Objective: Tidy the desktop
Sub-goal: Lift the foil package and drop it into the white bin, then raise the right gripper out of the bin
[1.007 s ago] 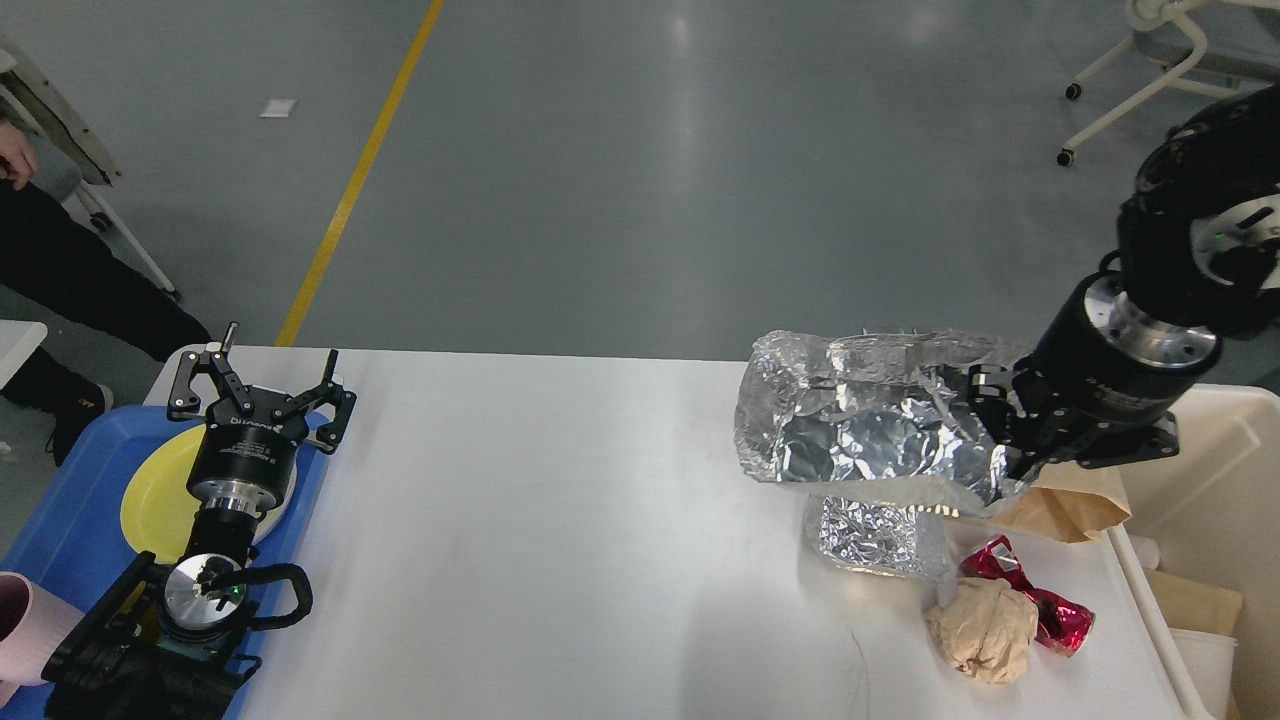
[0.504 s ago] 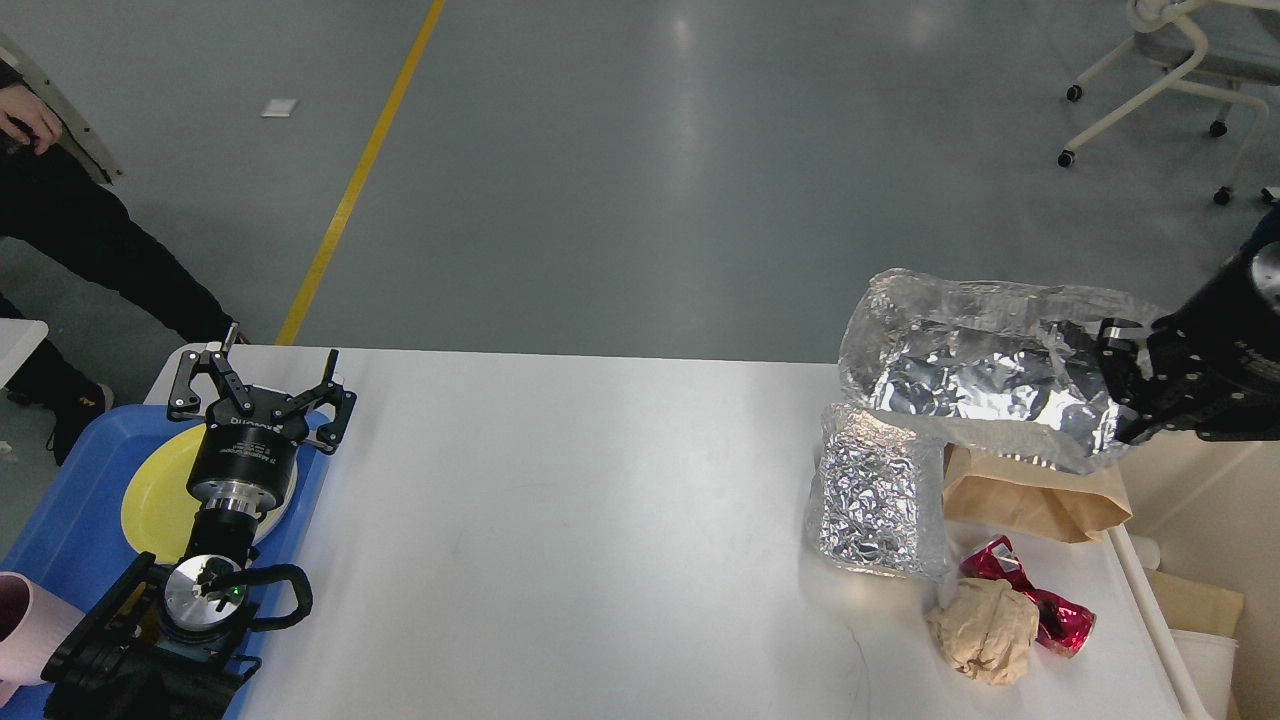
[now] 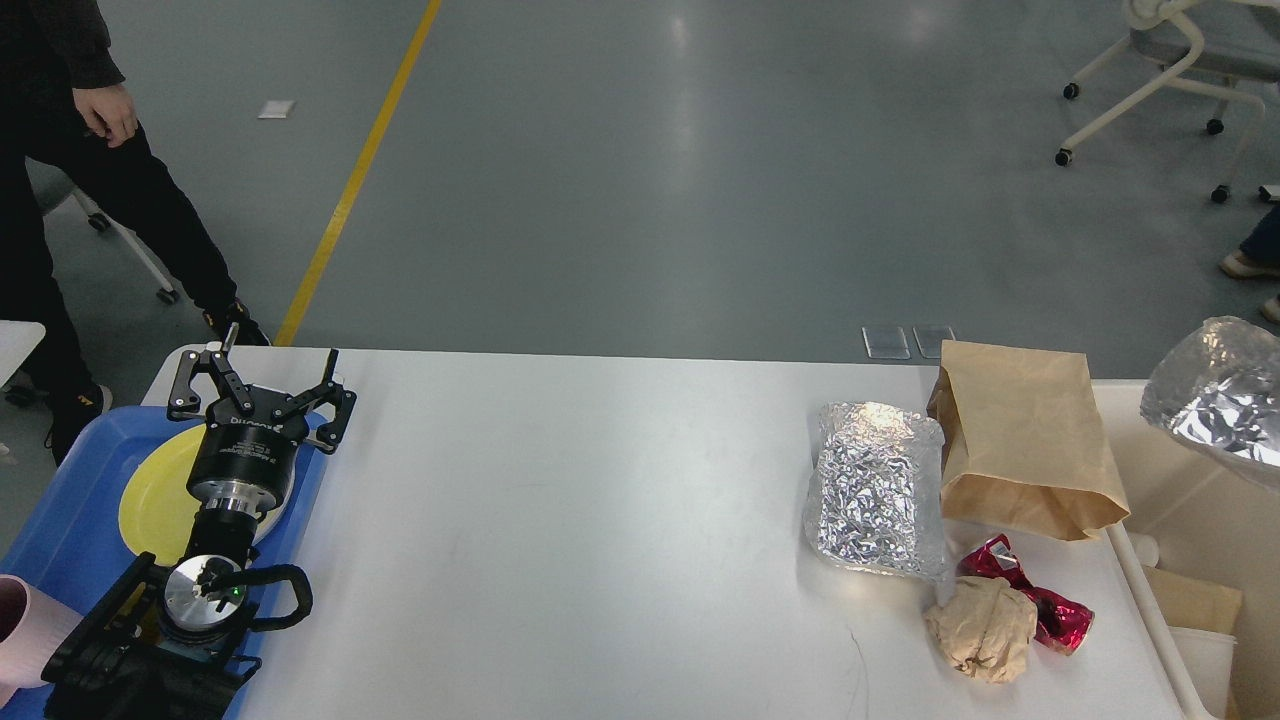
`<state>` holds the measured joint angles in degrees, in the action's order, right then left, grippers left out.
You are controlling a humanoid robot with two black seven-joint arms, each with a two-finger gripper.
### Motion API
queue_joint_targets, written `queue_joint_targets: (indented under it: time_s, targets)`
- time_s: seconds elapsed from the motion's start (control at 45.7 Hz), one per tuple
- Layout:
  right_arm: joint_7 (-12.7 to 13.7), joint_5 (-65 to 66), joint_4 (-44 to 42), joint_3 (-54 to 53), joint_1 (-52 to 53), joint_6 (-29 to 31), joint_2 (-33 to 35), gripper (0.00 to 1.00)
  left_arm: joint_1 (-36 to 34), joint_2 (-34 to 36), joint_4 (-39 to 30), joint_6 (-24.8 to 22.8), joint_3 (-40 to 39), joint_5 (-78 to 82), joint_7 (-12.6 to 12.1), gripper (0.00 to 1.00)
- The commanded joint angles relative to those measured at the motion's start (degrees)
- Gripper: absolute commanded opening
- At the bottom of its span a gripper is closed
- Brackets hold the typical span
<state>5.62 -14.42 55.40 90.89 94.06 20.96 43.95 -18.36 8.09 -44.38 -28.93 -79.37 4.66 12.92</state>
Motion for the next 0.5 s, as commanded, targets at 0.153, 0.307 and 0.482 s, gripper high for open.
queue_joint_targets:
  time_s: [0.153, 0.307, 0.482]
  targets:
    - [0.0, -1.3, -21.3, -16.5, -32.9, -13.9, -0.8, 0.00, 0.0, 0.0, 0.0, 0.0, 0.0, 0.0, 0.0, 0.96]
    - [0.2, -1.3, -38.4, -29.4, -52.9, -14.9, -7.2, 0.00, 0.0, 0.0, -0.1, 0.0, 0.0, 0.0, 0.0, 0.96]
    - [0.3, -1.3, -51.8, -33.7, -65.1, -15.2, -16.1, 0.00, 0.0, 0.0, 0.0, 0.0, 0.0, 0.0, 0.0, 0.96]
